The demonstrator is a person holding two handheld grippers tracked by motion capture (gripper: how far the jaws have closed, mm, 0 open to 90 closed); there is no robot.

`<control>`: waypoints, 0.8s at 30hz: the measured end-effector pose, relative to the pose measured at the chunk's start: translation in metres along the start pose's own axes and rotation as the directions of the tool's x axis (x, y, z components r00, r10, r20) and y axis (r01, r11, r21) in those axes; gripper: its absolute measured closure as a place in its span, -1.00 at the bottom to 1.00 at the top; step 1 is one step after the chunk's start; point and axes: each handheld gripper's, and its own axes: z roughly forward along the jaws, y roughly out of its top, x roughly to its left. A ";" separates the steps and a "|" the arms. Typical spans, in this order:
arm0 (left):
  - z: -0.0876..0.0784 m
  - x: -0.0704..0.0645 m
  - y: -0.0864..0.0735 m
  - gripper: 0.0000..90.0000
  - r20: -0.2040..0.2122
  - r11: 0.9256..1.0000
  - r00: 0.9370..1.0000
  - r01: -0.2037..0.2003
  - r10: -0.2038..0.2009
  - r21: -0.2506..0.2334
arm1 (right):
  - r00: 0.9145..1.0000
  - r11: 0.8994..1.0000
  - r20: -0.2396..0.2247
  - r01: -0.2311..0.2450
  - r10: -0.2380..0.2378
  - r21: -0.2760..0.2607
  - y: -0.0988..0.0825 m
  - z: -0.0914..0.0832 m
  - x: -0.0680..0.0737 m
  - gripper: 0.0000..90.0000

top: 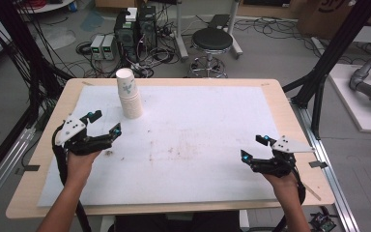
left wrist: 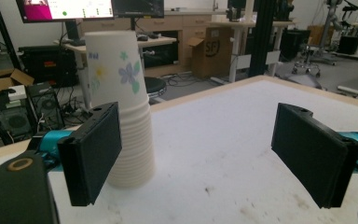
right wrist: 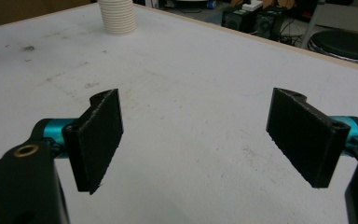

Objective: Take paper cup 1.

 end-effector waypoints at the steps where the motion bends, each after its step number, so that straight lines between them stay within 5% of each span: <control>1: 0.000 0.000 0.000 -0.64 0.000 1.000 1.000 0.000 0.000 0.000 | 1.000 1.000 0.000 0.005 -0.005 -0.002 0.000 0.000 0.000 -0.58; 13: 0.037 0.023 0.026 -0.64 -0.046 0.999 0.998 0.041 -0.040 0.009 | 1.000 1.000 -0.005 0.005 -0.005 -0.009 0.002 -0.001 0.000 -0.58; 24: 0.074 0.044 0.039 -0.64 -0.070 0.994 0.997 0.040 -0.033 0.107 | 1.000 1.000 -0.010 -0.005 0.005 -0.010 0.001 -0.001 -0.003 -0.58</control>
